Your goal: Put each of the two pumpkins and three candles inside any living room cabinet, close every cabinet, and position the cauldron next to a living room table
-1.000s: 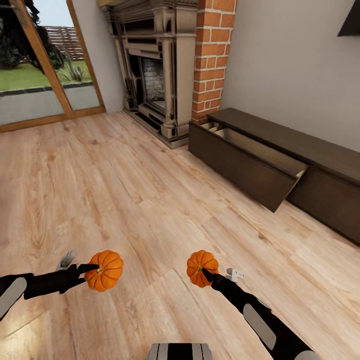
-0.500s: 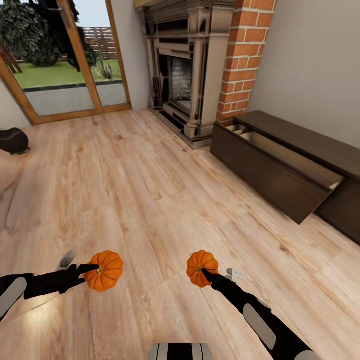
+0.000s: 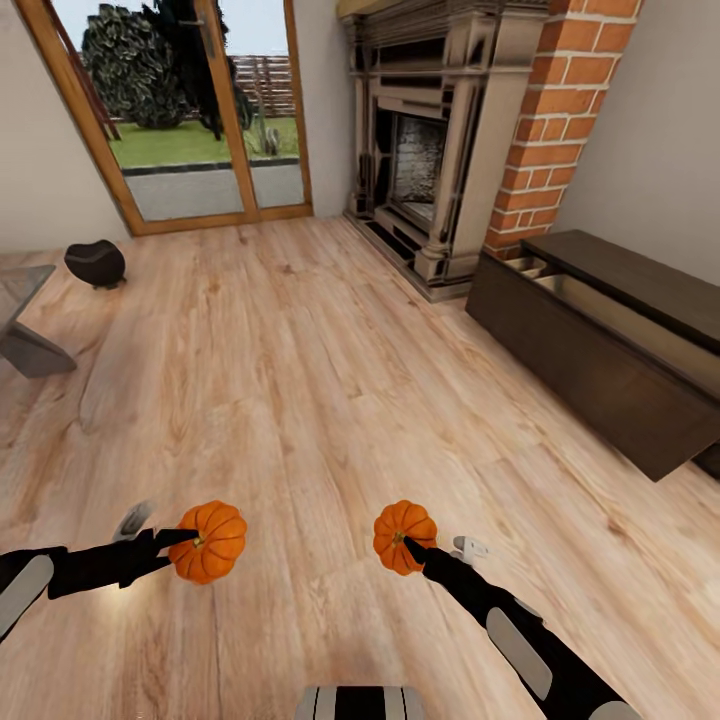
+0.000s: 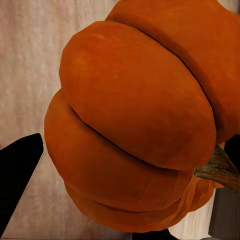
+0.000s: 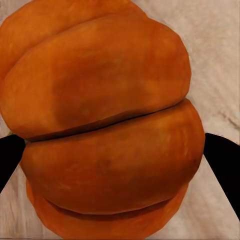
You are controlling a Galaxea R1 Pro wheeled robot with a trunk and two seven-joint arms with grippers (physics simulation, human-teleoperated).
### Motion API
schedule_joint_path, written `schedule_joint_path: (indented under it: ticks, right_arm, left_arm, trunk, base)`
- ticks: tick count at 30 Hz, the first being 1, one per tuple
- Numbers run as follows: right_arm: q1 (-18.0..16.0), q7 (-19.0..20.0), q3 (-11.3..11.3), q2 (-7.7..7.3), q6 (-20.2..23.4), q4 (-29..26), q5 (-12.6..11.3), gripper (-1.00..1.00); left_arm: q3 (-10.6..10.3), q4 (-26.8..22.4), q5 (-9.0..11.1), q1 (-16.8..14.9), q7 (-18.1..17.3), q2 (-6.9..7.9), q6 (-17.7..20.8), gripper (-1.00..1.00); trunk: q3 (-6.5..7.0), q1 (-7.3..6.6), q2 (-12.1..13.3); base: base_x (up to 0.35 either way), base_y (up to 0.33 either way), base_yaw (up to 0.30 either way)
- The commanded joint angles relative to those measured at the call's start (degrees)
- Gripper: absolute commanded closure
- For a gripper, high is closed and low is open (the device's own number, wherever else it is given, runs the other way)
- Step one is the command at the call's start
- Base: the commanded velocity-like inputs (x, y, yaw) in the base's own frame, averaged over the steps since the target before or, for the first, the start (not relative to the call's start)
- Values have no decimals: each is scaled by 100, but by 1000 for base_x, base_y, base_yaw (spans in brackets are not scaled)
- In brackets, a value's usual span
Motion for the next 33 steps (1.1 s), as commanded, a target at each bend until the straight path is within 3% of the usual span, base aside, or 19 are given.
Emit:
schedule_joint_path:
  ticks: [1, 18, 33]
  right_arm:
    - [-2, 3, 14, -6, 19, -10, -66, 100]
    - [-2, 3, 16, 37, 18, -12, -58, 100]
    - [-2, 20, 23, 38, -147, -13, -60, 100]
  left_arm:
    - [-14, -1, 52, -7, 13, 4, 30, 100]
    - [-14, -1, 52, -5, 13, 4, 30, 100]
    - [-22, 7, 44, -7, 16, 4, 30, 100]
  trunk:
    - [-4, -2, -2]
    - [51, -2, -2]
    - [166, -2, -2]
  base:
    - [0, 0, 288]
    - [18, 0, 256]
    - [282, 0, 129]
